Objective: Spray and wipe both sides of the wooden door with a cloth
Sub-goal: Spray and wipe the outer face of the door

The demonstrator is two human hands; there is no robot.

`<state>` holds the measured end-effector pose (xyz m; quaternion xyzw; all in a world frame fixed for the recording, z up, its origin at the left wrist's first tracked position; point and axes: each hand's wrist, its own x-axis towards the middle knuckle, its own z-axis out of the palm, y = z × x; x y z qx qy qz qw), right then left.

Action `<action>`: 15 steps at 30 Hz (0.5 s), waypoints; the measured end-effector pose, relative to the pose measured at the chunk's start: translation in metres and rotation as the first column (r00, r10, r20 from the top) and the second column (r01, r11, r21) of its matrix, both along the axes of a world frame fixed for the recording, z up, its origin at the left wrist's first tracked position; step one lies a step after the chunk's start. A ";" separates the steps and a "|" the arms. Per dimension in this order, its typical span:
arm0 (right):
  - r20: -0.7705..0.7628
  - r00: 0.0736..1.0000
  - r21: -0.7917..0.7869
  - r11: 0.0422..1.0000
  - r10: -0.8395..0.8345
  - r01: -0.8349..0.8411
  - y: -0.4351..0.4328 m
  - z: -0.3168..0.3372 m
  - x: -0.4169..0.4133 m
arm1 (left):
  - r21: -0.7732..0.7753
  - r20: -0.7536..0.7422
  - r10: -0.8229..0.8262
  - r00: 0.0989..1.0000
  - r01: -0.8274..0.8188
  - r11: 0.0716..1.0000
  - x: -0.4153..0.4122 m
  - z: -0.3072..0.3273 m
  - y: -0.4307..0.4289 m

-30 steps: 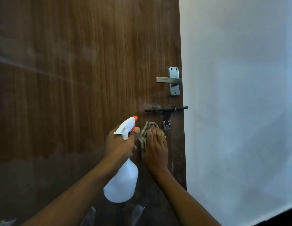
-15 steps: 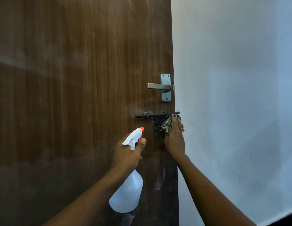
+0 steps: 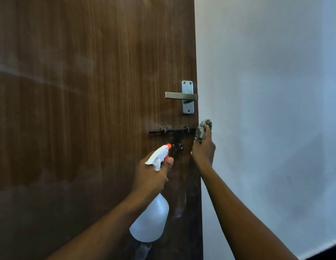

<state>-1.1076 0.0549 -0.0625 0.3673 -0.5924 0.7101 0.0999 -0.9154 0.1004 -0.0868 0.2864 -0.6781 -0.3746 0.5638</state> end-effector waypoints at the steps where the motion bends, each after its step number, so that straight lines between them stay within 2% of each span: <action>1: -0.085 0.996 -0.008 1.000 -0.006 0.005 -0.001 -0.002 0.009 | -0.015 -0.006 -0.016 1.000 0.016 1.000 -0.001 0.002 0.001; 3: -0.220 0.975 0.001 1.000 -0.020 0.021 -0.004 -0.015 0.018 | -0.031 -0.014 -0.018 1.000 0.018 0.999 -0.002 0.002 0.000; 5: -0.291 0.956 0.024 0.999 -0.032 0.040 -0.005 -0.031 0.012 | -0.032 0.004 0.018 1.000 -0.017 0.999 -0.004 0.000 0.000; 7: -0.425 0.903 0.033 0.996 -0.056 0.077 -0.006 -0.051 -0.002 | -0.041 0.032 0.032 0.999 -0.030 0.999 -0.007 -0.005 0.001; 9: -0.623 0.779 0.048 0.991 -0.069 0.127 -0.004 -0.083 -0.013 | -0.063 0.047 0.031 0.998 -0.028 0.998 -0.009 -0.011 0.003; 11: -0.755 0.650 0.052 0.979 -0.091 0.198 -0.001 -0.119 -0.027 | -0.047 0.061 0.050 0.997 -0.048 0.998 -0.011 -0.018 0.006; 12: -0.769 0.634 0.072 0.973 -0.086 0.220 0.001 -0.131 -0.034 | -0.030 0.064 0.053 0.997 -0.052 0.998 -0.012 -0.023 0.005; 13: -0.749 0.656 0.085 0.967 -0.097 0.240 0.001 -0.134 -0.039 | -0.005 0.065 0.049 0.997 -0.049 0.999 -0.012 -0.028 0.005; 15: -0.649 0.749 0.092 0.965 -0.130 0.247 -0.010 -0.121 -0.033 | 0.041 0.065 0.050 0.997 -0.053 0.998 -0.014 -0.037 0.004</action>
